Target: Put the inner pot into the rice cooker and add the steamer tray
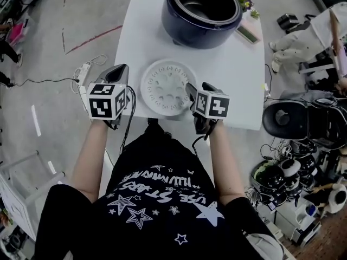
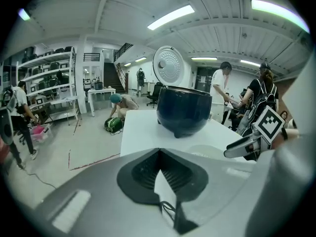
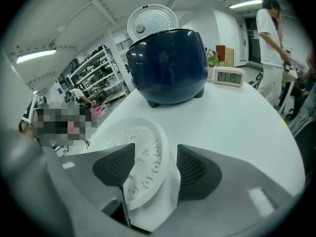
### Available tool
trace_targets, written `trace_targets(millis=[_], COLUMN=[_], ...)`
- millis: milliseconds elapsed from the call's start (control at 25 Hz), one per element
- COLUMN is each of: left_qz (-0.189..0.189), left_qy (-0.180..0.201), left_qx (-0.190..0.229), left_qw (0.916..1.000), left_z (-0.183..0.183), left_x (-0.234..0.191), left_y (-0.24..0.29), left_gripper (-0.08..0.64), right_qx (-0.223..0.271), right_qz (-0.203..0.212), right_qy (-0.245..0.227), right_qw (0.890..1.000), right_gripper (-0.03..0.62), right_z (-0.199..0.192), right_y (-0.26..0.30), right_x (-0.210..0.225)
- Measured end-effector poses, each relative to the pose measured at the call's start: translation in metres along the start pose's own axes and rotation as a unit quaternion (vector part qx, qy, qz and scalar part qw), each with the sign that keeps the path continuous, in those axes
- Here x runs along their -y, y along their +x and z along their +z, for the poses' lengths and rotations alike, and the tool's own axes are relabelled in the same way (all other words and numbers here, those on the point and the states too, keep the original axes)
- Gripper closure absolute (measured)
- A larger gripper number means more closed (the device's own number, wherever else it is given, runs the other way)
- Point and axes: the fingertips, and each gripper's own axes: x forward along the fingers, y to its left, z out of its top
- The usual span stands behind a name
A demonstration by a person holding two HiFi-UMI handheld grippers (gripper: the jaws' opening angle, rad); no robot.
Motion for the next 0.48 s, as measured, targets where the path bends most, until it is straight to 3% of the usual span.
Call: trace_targets(millis=[200, 480], left_qz=[0.002, 0.014], left_qy=[-0.012, -0.02], left_qx=[-0.008, -0.019], left_qw=[0.9999, 0.9995], left_z=[-0.017, -0.038], left_x=[0.006, 0.011], left_y=[-0.01, -0.021], left_gripper=[0.56, 0.56], right_qx=[-0.02, -0.029], right_qz=[0.001, -0.003], right_qy=[0.013, 0.026], right_qw=[1.0, 0.999], right_gripper=[0.322, 0.408], right_z=[-0.018, -0.026], right_y=[0.008, 0.019], right_x=[0.002, 0.009])
